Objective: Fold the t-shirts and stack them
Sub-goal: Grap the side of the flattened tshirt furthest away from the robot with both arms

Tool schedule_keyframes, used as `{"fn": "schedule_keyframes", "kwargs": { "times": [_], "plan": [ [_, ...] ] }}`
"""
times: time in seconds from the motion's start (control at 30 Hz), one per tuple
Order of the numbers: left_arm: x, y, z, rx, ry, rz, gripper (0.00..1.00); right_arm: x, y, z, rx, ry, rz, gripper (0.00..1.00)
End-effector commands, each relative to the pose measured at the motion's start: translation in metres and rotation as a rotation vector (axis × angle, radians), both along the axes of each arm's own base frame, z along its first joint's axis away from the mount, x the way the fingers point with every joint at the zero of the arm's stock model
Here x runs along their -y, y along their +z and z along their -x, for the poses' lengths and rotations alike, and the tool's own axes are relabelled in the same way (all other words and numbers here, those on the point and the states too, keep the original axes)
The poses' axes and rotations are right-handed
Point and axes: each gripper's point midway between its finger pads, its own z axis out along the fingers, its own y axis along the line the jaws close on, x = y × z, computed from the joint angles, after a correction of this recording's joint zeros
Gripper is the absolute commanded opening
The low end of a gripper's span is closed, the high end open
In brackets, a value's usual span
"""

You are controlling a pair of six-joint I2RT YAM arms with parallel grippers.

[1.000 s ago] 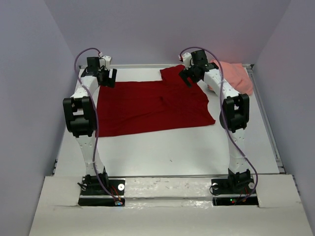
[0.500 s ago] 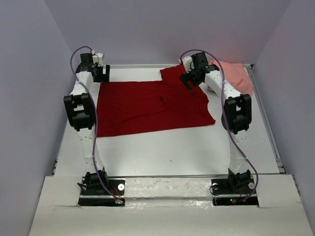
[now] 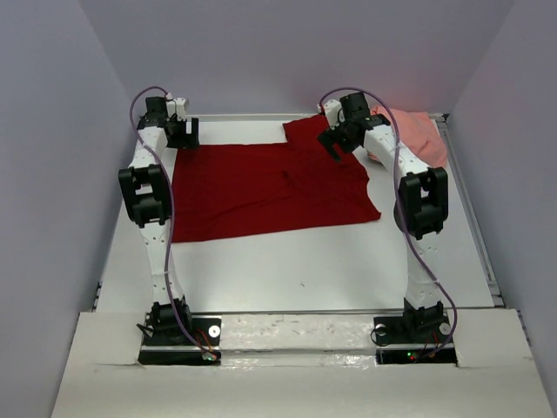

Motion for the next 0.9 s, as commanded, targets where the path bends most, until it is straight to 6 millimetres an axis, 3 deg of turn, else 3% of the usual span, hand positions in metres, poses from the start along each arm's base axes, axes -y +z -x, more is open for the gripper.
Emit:
{"fn": "schedule_keyframes", "kwargs": {
  "times": [0.0, 0.23, 0.87],
  "plan": [
    [-0.008, 0.011, -0.003, 0.01, 0.016, -0.01, 0.99, 0.001, 0.043, -0.001, 0.082, 0.003, -0.034, 1.0],
    [-0.016, 0.01, -0.005, 0.018, 0.029, -0.035, 0.99, -0.002, 0.038, 0.004, 0.055, 0.016, -0.044, 1.0],
    [-0.012, -0.001, -0.012, 0.019, 0.012, -0.02, 0.99, -0.01, 0.028, 0.009, 0.003, 0.053, -0.068, 0.99]
  ]
}}
